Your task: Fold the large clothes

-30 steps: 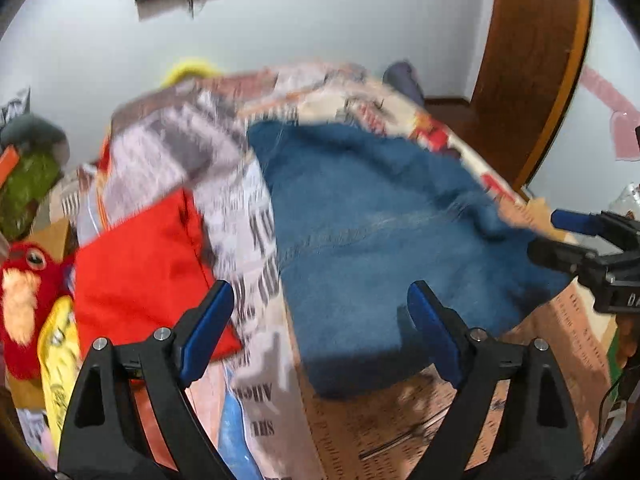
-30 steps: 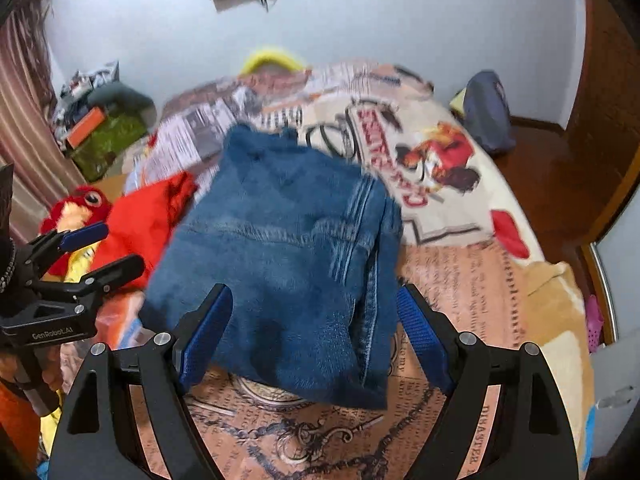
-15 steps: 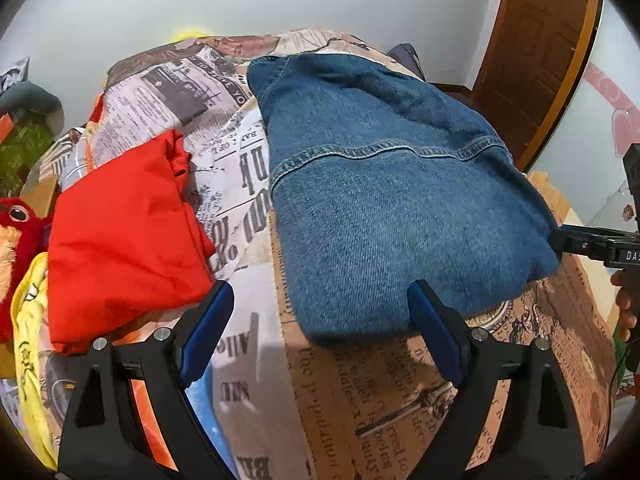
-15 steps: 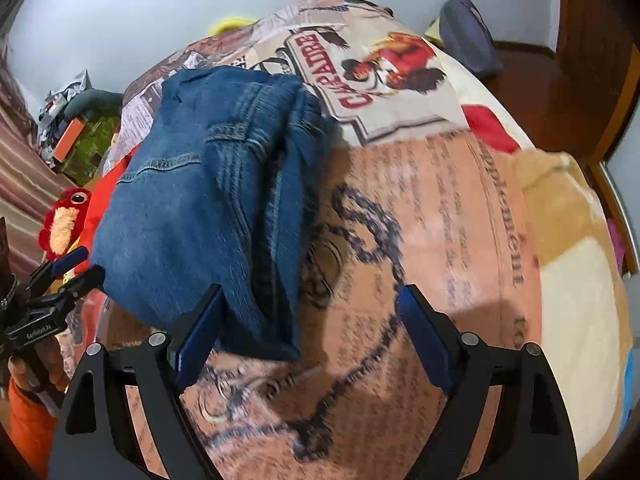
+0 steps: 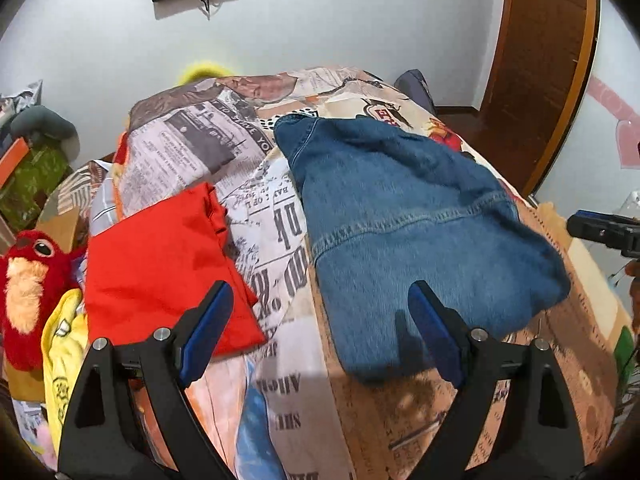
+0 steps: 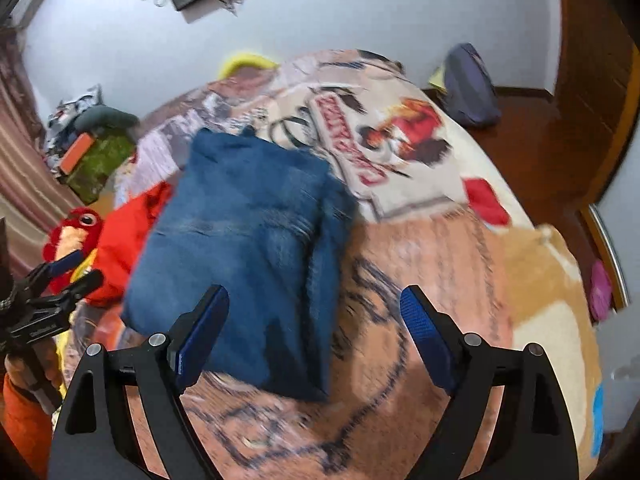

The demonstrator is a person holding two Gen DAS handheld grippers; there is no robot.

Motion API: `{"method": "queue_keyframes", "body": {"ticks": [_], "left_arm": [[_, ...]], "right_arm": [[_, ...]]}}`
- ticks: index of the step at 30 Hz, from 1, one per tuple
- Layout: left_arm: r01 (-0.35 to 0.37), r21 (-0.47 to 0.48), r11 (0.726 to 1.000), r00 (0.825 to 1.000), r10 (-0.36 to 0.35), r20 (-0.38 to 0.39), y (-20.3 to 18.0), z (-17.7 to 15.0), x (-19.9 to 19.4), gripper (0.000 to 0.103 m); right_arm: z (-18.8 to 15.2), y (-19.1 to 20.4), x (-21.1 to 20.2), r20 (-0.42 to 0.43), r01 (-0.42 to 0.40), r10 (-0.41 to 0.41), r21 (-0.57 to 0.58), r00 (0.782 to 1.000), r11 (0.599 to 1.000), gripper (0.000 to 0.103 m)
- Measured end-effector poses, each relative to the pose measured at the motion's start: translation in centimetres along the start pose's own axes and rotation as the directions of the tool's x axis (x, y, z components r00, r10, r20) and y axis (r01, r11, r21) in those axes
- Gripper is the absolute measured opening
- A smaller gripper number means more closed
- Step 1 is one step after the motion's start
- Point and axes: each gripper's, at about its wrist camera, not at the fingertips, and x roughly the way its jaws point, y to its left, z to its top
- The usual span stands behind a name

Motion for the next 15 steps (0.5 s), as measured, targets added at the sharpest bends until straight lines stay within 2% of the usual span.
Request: {"method": "queue_keyframes", "body": {"ticks": [4, 6, 8, 12, 13, 15], "left_arm": [[0.080, -0.024, 0.997, 0.995, -0.081, -0.062, 0.5, 1.5, 2.4, 0.089], [0.136, -0.048, 0.990, 0.984, -0.140, -0.106, 0.6, 1.8, 3.9, 0.089], [0.200, -0.079, 0.977, 0.967, -0.209, -0.146, 0.8, 1.9, 5.6, 0.089], [0.257, -0.152, 0.954, 0.936, -0.285, -0.207, 1.5, 2.0, 8.7, 0.089], [0.282, -0.181, 0.942, 0.924, -0.318, -0.214, 1.8, 2.0, 9.4, 0.089], [0.336, -0.241, 0.910, 0.895, -0.389, -0.221, 2.4, 2.1, 10.5, 0.089]], "right_arm": [[1.3, 0.9, 3.3, -0.044, -0.036, 0.036, 0.009, 0.998, 0.999, 0.087], [1.5, 0.8, 5.2, -0.089, -0.062, 0.064, 0.019, 0.994, 0.998, 0.087], [1.8, 0.1, 7.4, -0.144, -0.086, 0.092, 0.044, 0.985, 0.995, 0.087], [2.1, -2.3, 9.8, -0.219, -0.086, 0.103, 0.085, 0.970, 0.993, 0.087], [2.2, -3.1, 10.2, -0.221, -0.090, 0.110, 0.099, 0.969, 0.991, 0.087], [2.4, -4.6, 11.0, -0.246, -0.158, 0.191, 0.146, 0.950, 0.977, 0.088]]}}
